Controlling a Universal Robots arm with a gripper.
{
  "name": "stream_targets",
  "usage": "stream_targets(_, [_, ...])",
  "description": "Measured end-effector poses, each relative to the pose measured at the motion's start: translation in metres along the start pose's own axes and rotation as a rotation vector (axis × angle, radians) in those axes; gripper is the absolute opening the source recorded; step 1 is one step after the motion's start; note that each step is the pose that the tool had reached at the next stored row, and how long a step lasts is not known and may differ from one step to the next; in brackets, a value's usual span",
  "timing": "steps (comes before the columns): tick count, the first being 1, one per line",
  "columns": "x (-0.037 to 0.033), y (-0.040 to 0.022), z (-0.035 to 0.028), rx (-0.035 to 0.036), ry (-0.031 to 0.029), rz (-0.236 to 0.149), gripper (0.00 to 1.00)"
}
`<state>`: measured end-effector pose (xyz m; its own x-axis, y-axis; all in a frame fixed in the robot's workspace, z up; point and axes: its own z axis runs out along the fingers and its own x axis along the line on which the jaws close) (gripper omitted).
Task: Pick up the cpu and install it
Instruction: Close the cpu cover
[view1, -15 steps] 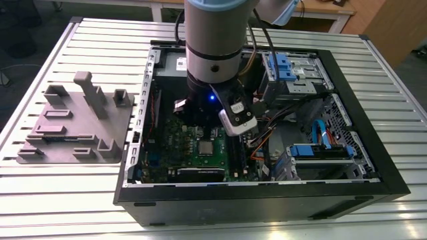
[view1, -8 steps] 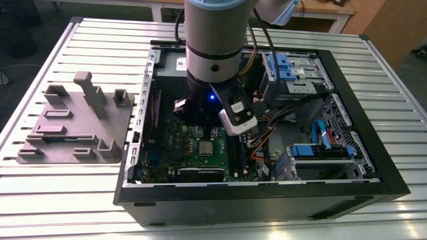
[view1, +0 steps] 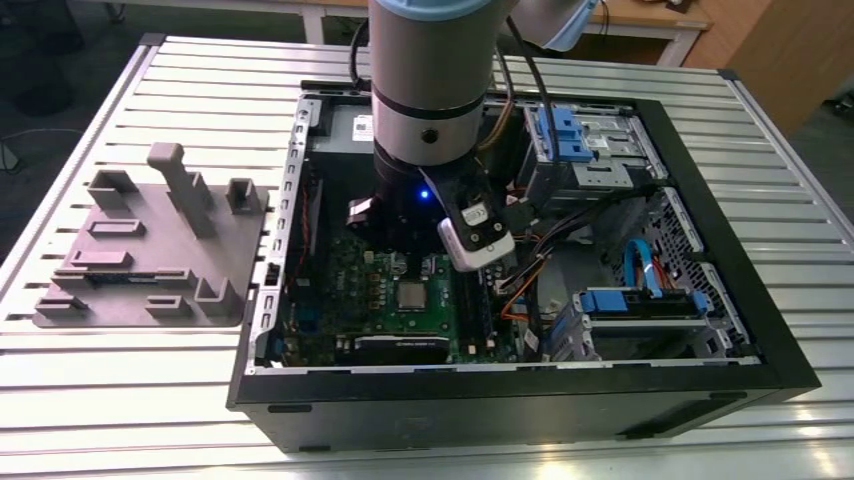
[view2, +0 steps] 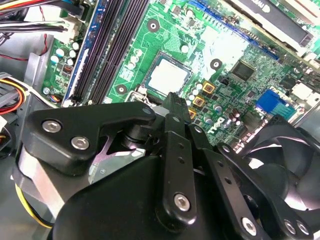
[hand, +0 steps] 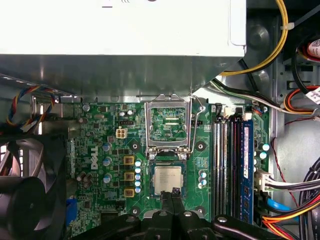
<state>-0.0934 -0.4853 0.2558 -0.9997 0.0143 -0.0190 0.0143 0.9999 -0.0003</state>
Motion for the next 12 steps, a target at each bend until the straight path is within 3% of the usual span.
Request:
stream_targets(4, [0.0,-0.0001,0.0,-0.0005,0.0,-0.029,0.1])
stream_targets(12, [0.0,-0.0001,0.0002,-0.0029,-0.0001,-0.151,0.1])
